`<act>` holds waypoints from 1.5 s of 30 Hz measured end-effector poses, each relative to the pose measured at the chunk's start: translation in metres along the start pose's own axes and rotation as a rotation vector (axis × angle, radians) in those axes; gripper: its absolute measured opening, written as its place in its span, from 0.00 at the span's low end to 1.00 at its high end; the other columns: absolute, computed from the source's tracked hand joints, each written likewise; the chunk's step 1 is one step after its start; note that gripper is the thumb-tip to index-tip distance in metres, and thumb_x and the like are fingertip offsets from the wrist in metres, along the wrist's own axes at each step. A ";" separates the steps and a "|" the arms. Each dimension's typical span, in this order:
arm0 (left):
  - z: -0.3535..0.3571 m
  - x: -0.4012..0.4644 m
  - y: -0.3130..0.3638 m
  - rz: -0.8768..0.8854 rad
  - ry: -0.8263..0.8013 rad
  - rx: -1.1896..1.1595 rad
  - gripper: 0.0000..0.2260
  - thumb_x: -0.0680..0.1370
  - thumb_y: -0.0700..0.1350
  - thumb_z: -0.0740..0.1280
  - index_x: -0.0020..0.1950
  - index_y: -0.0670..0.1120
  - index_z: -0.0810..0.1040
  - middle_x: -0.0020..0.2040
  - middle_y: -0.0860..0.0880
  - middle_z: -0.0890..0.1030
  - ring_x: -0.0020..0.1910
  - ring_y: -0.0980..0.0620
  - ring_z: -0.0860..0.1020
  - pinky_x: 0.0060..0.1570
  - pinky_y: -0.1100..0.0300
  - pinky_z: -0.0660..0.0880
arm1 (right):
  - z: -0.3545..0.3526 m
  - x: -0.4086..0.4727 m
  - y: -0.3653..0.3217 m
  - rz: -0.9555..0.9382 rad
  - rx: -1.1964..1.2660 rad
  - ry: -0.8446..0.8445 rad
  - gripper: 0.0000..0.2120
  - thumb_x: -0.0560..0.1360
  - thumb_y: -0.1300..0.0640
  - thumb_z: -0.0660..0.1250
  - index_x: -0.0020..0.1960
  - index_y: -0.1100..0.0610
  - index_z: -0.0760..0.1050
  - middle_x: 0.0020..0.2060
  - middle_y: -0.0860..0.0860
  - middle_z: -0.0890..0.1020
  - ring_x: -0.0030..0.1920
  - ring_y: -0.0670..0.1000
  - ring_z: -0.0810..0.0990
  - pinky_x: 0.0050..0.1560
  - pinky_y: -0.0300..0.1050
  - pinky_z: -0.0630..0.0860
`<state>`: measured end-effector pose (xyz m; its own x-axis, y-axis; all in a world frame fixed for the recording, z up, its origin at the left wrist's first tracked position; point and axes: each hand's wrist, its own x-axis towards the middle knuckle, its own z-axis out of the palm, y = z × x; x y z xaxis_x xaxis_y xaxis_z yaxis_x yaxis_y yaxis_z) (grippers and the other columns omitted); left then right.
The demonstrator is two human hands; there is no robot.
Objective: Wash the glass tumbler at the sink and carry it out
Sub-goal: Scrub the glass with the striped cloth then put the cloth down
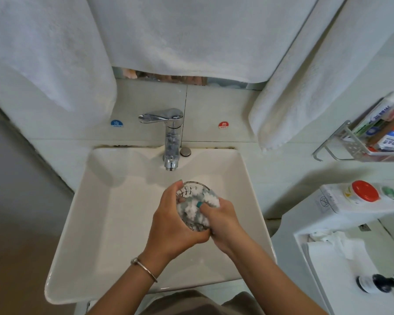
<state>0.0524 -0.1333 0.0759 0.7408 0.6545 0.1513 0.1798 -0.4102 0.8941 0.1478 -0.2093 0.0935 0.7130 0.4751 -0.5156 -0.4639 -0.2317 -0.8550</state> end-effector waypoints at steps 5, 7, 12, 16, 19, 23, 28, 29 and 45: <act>0.013 -0.006 0.003 -0.045 -0.056 -0.020 0.49 0.57 0.56 0.80 0.72 0.52 0.58 0.63 0.58 0.64 0.61 0.61 0.70 0.58 0.66 0.72 | -0.012 0.011 -0.015 -0.051 -0.382 0.077 0.06 0.75 0.62 0.68 0.42 0.53 0.80 0.39 0.52 0.84 0.43 0.53 0.84 0.46 0.46 0.81; 0.002 0.003 0.006 -0.102 -0.211 -0.059 0.40 0.65 0.55 0.77 0.71 0.53 0.61 0.63 0.56 0.64 0.59 0.61 0.71 0.58 0.67 0.72 | -0.024 0.017 -0.027 -0.096 -0.604 0.063 0.05 0.74 0.61 0.69 0.41 0.54 0.79 0.38 0.53 0.83 0.42 0.53 0.82 0.46 0.44 0.79; -0.022 0.032 0.010 -0.151 -0.365 0.099 0.09 0.80 0.50 0.61 0.59 0.54 0.76 0.50 0.56 0.78 0.39 0.58 0.79 0.41 0.64 0.75 | -0.041 0.019 -0.042 -0.095 -0.981 -0.112 0.04 0.74 0.58 0.69 0.47 0.58 0.80 0.45 0.54 0.83 0.48 0.55 0.82 0.50 0.48 0.79; -0.016 0.039 0.015 -0.189 -0.622 0.221 0.12 0.82 0.50 0.56 0.43 0.45 0.71 0.35 0.47 0.78 0.26 0.53 0.77 0.29 0.61 0.74 | -0.040 0.016 -0.044 -0.142 -1.069 -0.182 0.03 0.74 0.59 0.69 0.44 0.58 0.79 0.45 0.56 0.84 0.48 0.56 0.82 0.51 0.50 0.80; -0.009 0.037 0.014 -0.117 -0.535 0.293 0.13 0.83 0.49 0.53 0.41 0.46 0.65 0.33 0.46 0.74 0.29 0.50 0.72 0.32 0.55 0.70 | -0.041 0.017 -0.044 -0.179 -0.985 -0.154 0.03 0.73 0.59 0.69 0.43 0.59 0.80 0.43 0.56 0.85 0.46 0.55 0.83 0.51 0.52 0.81; -0.001 0.031 0.012 -0.103 -0.331 0.298 0.12 0.83 0.47 0.53 0.42 0.45 0.66 0.32 0.47 0.73 0.31 0.49 0.70 0.31 0.55 0.64 | -0.037 0.014 -0.035 -0.242 -0.814 -0.014 0.02 0.73 0.58 0.71 0.42 0.54 0.80 0.40 0.52 0.85 0.43 0.52 0.83 0.47 0.48 0.80; 0.013 0.021 0.019 -0.277 -0.103 0.253 0.11 0.83 0.46 0.52 0.46 0.43 0.69 0.38 0.46 0.77 0.38 0.45 0.76 0.35 0.54 0.68 | -0.027 0.003 0.000 -0.198 -0.444 0.234 0.07 0.76 0.57 0.66 0.40 0.52 0.79 0.39 0.49 0.84 0.43 0.52 0.83 0.47 0.50 0.81; 0.017 0.019 0.021 -0.293 -0.065 0.257 0.11 0.83 0.46 0.52 0.47 0.42 0.69 0.39 0.46 0.77 0.40 0.44 0.77 0.36 0.53 0.69 | -0.025 0.001 0.007 -0.191 -0.382 0.274 0.07 0.76 0.57 0.66 0.40 0.51 0.79 0.38 0.49 0.84 0.43 0.52 0.83 0.46 0.50 0.81; 0.010 0.022 0.025 -0.288 -0.223 -0.137 0.08 0.79 0.41 0.63 0.54 0.53 0.77 0.38 0.45 0.84 0.26 0.47 0.81 0.25 0.60 0.77 | -0.050 0.014 -0.032 -0.260 -0.708 0.041 0.02 0.72 0.57 0.72 0.41 0.53 0.80 0.37 0.49 0.84 0.39 0.49 0.82 0.43 0.44 0.79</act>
<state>0.0799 -0.1353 0.0972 0.7980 0.5698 -0.1964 0.3240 -0.1308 0.9370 0.1990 -0.2373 0.1113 0.7791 0.5599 -0.2820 0.1609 -0.6134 -0.7733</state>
